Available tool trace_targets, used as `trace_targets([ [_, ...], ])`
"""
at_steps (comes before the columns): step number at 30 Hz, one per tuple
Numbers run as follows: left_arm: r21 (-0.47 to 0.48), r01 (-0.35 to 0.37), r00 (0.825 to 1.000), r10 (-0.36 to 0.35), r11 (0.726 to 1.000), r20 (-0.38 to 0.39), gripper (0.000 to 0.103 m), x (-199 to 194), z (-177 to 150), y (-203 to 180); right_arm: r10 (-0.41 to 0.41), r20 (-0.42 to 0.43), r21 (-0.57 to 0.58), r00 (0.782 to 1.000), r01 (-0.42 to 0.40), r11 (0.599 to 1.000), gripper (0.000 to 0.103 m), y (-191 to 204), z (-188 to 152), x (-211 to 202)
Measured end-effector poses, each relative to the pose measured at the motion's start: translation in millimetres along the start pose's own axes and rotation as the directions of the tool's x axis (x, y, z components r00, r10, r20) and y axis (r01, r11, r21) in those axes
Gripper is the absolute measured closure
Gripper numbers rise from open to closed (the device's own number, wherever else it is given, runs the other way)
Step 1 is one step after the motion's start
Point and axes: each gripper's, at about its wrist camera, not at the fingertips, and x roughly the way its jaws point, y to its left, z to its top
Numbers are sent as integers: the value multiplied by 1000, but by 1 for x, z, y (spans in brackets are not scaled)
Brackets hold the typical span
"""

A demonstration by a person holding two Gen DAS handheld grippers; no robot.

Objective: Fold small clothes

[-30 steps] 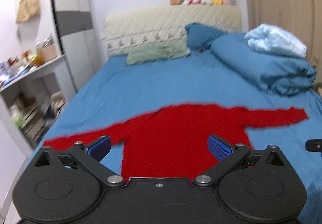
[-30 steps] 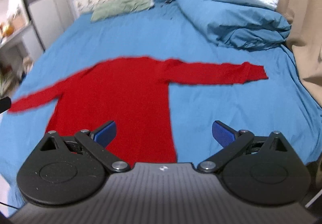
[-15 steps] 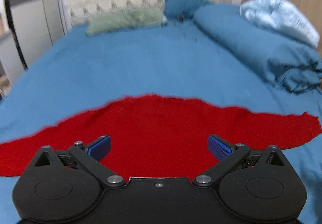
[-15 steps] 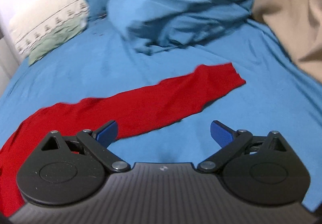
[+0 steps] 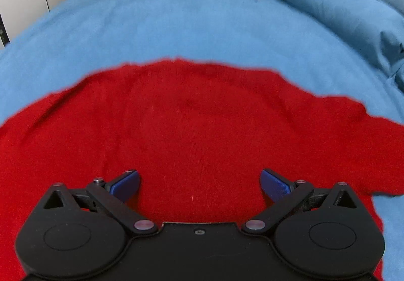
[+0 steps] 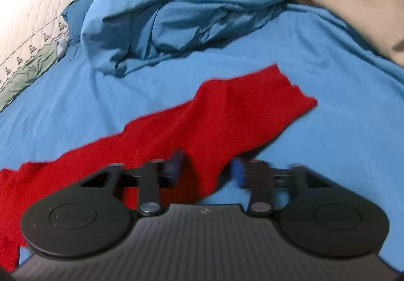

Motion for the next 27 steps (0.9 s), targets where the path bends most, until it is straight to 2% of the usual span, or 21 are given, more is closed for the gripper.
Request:
trace_targets([
  [4,28,3,1000,-4,1000,5,0,0,-3,0,-27,15,10,1000,26,1000,80,6,6,3],
  [8,20,44,998,-43,999,-40,0,4,3,7,2,19,-22,1000,-2,1000,83,20,16,-4],
  [11,24,84,994,-82,996,-69,0,3,11,13,72,44,-66,996,-69,995,83,47,32,-22],
  [14,14,74,997,-74,997,-31,0,-11,16,28,196,64,-133,978,-186,973,83,98,48,-50],
  [17,8,65,997,-66,998,41,0,-40,17,50,356,62,-221,932,-335,916,83,172,54,-79],
  [20,5,25,994,-25,1000,103,0,-63,21,79,520,13,-288,854,-495,820,83,255,40,-100],
  [22,11,0,991,-2,1000,132,0,-75,21,99,610,-44,-341,791,-586,735,83,311,12,-109],
  [23,9,-25,989,24,1000,145,0,-79,19,108,634,-82,-368,769,-615,697,83,336,-6,-109],
  [25,4,-86,982,84,996,166,0,-88,13,129,649,-187,-414,737,-658,628,83,379,-52,-102],
  [27,5,-130,977,127,991,170,0,-92,5,147,615,-292,-460,733,-671,582,83,408,-107,-89],
])
